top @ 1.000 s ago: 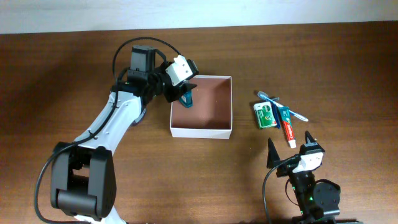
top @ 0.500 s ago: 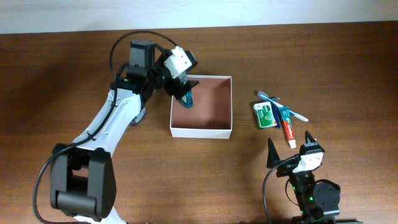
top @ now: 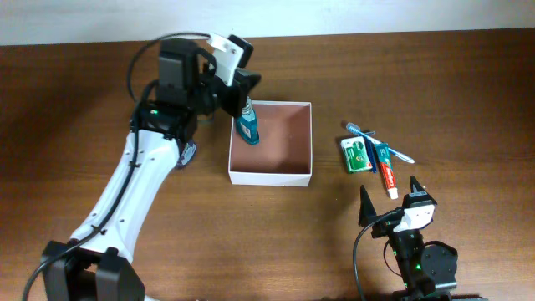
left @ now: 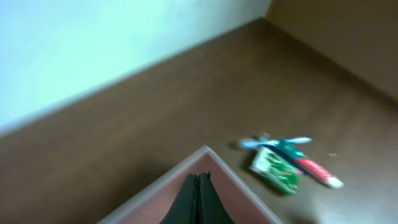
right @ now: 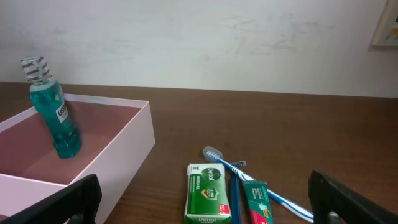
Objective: Pack container
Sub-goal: 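Lower the Listerine bottle into the box corner and open the left gripper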
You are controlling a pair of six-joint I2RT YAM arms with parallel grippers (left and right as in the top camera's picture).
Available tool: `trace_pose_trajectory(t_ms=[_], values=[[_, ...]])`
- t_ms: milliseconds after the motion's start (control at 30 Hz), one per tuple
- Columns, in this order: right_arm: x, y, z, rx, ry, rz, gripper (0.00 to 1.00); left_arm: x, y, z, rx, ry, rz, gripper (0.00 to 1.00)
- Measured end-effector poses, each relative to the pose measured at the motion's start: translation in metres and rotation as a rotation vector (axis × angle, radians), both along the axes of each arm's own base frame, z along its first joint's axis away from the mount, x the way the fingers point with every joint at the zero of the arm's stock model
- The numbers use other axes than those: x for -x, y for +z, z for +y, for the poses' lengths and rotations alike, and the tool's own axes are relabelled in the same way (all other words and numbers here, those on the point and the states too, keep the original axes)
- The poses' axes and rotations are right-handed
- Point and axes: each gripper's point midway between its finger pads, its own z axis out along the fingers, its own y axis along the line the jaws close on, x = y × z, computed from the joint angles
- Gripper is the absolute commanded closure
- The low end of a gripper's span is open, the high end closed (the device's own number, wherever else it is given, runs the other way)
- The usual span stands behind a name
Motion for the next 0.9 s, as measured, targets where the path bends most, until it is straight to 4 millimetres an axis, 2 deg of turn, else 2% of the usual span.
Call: trace_pose_trajectory(t_ms=[200, 300, 400, 500, 767, 900], values=[[0.0, 0.0, 0.0, 0.0, 0.0, 0.0, 0.01, 0.037, -0.025, -0.051, -0.05, 0.001, 0.146, 0.99], [0.0, 0.0, 0.0, 0.0, 0.0, 0.0, 0.01, 0.053, -0.041, -0.073, -0.159, 0.108, 0.156, 0.99], [0.0, 0.0, 0.0, 0.0, 0.0, 0.0, 0.01, 0.062, -0.051, -0.082, -0.261, 0.289, 0.116, 0.99], [0.0, 0.0, 0.0, 0.0, 0.0, 0.0, 0.01, 0.059, -0.062, -0.079, -0.322, 0.415, 0.081, 0.99], [0.0, 0.0, 0.0, 0.0, 0.0, 0.0, 0.01, 0.034, -0.141, -0.056, -0.511, 0.569, 0.125, 0.99], [0.0, 0.0, 0.0, 0.0, 0.0, 0.0, 0.01, 0.028, -0.146, -0.047, -0.533, 0.602, 0.117, 0.99]])
